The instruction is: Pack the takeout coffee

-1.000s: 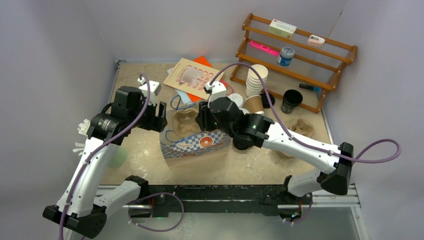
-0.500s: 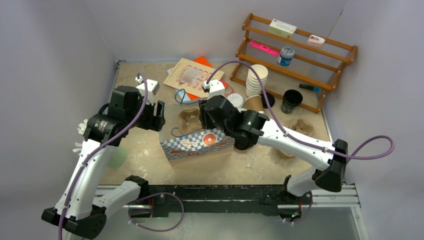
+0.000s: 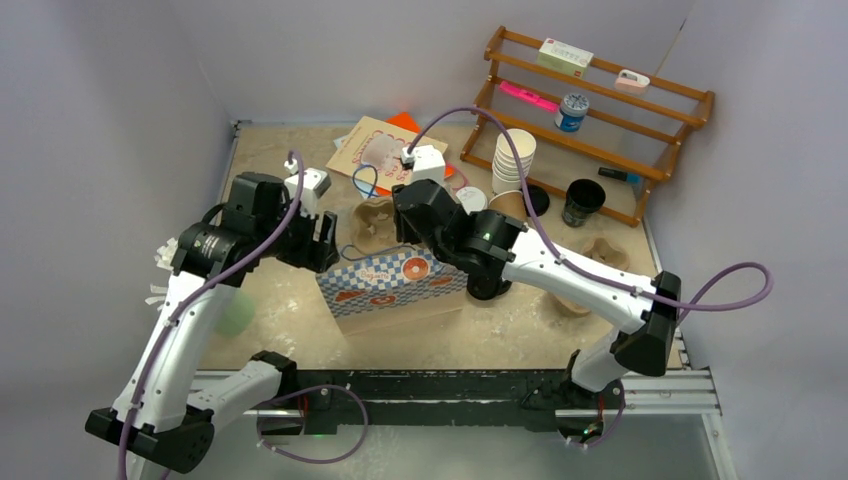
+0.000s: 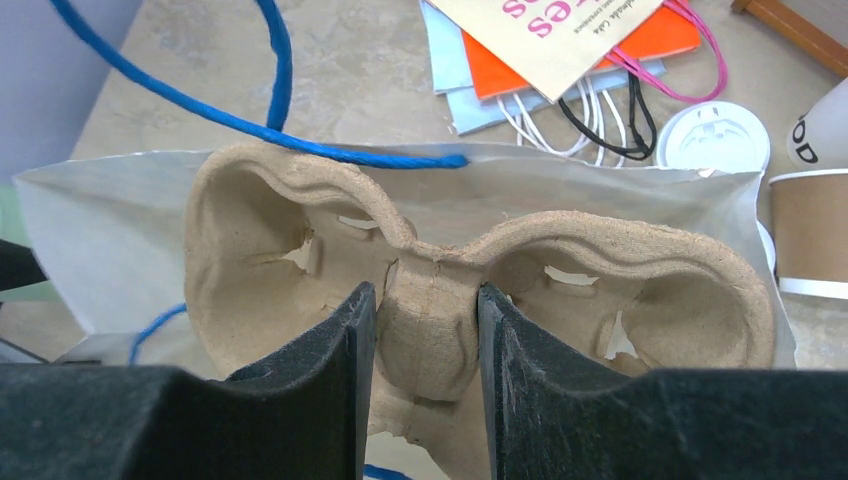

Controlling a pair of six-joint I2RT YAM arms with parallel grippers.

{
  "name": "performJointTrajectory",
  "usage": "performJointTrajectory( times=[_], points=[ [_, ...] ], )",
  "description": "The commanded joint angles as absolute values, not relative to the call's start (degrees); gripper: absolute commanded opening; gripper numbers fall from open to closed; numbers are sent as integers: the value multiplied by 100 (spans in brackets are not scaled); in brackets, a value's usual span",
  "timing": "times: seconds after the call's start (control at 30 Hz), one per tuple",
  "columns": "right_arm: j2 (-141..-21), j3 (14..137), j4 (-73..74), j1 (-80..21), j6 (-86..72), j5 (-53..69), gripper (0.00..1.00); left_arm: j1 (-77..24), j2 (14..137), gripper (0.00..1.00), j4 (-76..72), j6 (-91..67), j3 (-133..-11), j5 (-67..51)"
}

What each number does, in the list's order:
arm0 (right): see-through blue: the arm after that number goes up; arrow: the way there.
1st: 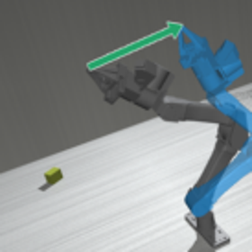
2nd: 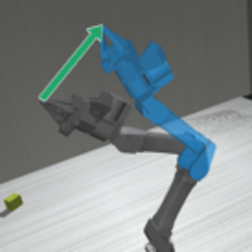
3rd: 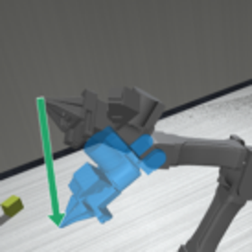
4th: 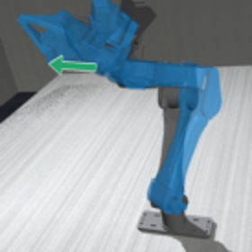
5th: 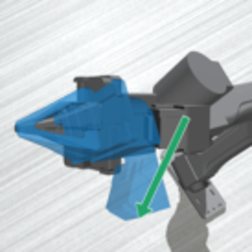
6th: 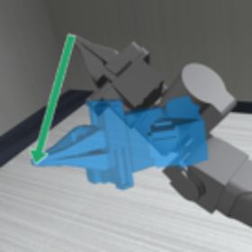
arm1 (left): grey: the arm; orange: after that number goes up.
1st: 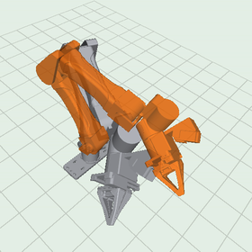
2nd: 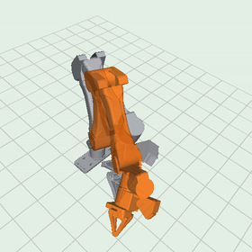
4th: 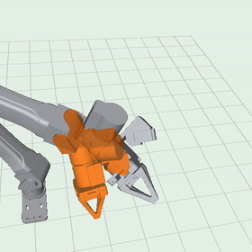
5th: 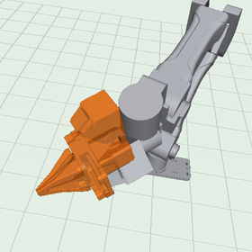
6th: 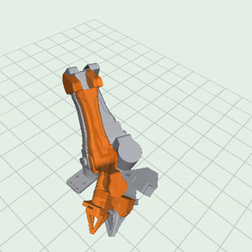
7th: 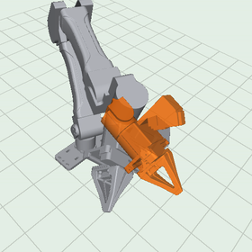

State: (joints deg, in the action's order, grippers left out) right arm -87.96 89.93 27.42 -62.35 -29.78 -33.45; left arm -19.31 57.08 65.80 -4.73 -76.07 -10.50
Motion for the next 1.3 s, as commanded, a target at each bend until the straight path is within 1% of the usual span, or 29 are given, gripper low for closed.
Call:
performJointTrajectory(
  times=[0.0,0.2,0.4,0.6,0.77,0.93,1.0,1.1,1.17,1.27],
  points=[
    [-8899,9128,2904,-6233,-2994,-3626,36,-1978,5743,66,6799,-404,-7691,-1101],
    [-8903,8945,2962,-6231,-2996,-3685,36,-1986,5708,66,6783,-404,-7587,-1124],
    [-9103,8701,3138,-6231,-3030,-3323,35,-1986,5553,66,6540,-531,-7735,-781],
    [-9357,8718,3091,-6273,-3106,-3338,34,-1982,5380,66,6116,-757,-7772,-463],
    [-9539,8801,3176,-6327,-3103,-3327,34,-1986,5222,66,5719,-842,-7755,-492],
    [-9698,8987,3379,-6336,-3127,-2974,35,-1986,5196,66,5145,-739,-7838,-712],
    [-9751,9196,3659,-6332,-3248,-2785,35,-1986,5253,65,4925,-649,-7860,-961],
    [-9764,9489,3863,-6289,-3275,-2917,36,-1986,5328,56,4680,-608,-7831,-1535],
    [-9765,9623,3902,-6162,-3293,-2754,36,-1984,5358,51,4638,-655,-7795,-1857],
    [-9764,9676,3819,-5933,-3356,-2416,36,-1986,5281,48,4646,-721,-7693,-2102]
  ],
)
